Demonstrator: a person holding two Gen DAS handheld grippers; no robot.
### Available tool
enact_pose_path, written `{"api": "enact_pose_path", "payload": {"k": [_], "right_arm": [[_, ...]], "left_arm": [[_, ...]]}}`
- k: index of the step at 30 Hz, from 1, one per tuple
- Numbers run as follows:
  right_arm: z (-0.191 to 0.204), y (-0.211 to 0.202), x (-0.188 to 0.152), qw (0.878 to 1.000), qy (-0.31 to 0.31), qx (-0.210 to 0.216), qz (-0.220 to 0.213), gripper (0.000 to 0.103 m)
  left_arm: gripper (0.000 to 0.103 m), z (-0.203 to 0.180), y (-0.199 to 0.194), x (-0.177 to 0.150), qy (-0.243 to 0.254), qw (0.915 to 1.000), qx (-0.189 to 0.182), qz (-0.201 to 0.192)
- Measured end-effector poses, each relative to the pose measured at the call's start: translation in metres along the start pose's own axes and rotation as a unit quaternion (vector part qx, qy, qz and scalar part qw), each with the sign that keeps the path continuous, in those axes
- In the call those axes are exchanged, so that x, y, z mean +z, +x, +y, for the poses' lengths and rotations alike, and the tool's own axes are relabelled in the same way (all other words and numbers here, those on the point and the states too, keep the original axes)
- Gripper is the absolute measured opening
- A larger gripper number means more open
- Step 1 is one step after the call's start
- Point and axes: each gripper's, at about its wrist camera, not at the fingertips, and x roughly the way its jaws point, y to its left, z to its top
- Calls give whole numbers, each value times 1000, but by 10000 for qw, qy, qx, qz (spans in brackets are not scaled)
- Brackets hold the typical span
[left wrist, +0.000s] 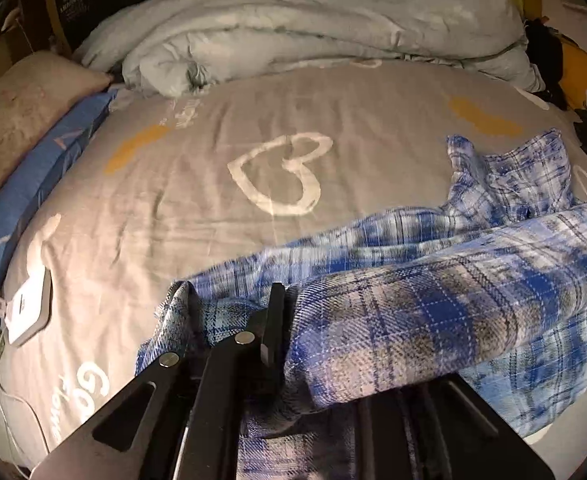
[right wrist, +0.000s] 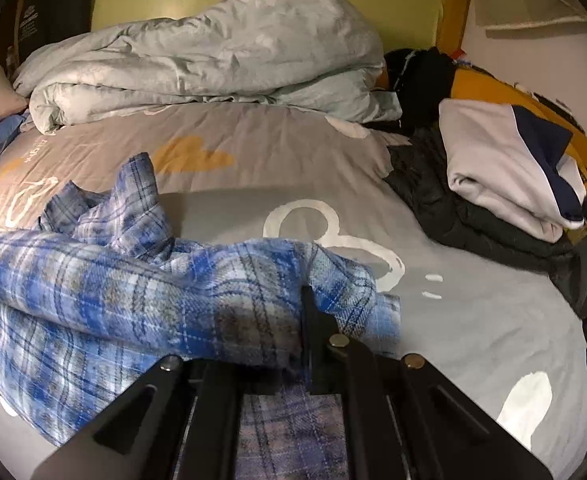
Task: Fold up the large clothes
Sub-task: 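Lift the hem with both tools and fold it over toward the collar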
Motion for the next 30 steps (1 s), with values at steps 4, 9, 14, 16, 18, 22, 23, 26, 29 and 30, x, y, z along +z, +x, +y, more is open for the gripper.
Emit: {"api": "enact_pose_path", "payload": {"k": [4, 9, 14, 16, 18, 22, 23, 26, 29, 30], "right_arm": [[-10, -30, -3, 9993, 276, 113, -204, 6], [-17, -96, -22, 9989, 63, -31, -466, 6], [-34, -148, -52, 9990, 287, 212, -263, 6], [-37, -164, -69, 9988, 304, 325, -186, 6], [-35, -177, -86, 9994, 174, 304, -16, 6], [-28, -180, -98, 9994, 1, 291, 188, 6], [-28, -178, -97, 9995, 0, 256, 188, 6], [-25, -161, -82, 9996, 12, 185, 225, 6], [-16, -126, -61, 9990, -236, -46, 382, 6], [-14, -115, -54, 9985, -278, -68, 462, 6]], "left_arm": [[12, 3, -37, -7, -9, 9991, -49, -429], [12, -3, -108, -32, 217, 9974, 137, -673], [12, -3, -148, -74, 333, 9977, -70, -588], [12, 2, -159, -91, 253, 9983, -187, -500], [12, 4, -167, -104, 222, 9986, -260, -398], [15, 4, -168, -113, 179, 9986, -483, -119], [15, 3, -164, -110, 153, 9988, -459, -104], [18, 3, -146, -93, -122, 9996, -262, 0], [18, 6, -113, -68, -277, 9985, -375, 282], [18, 7, -99, -57, -332, 9978, -379, 425]]}}
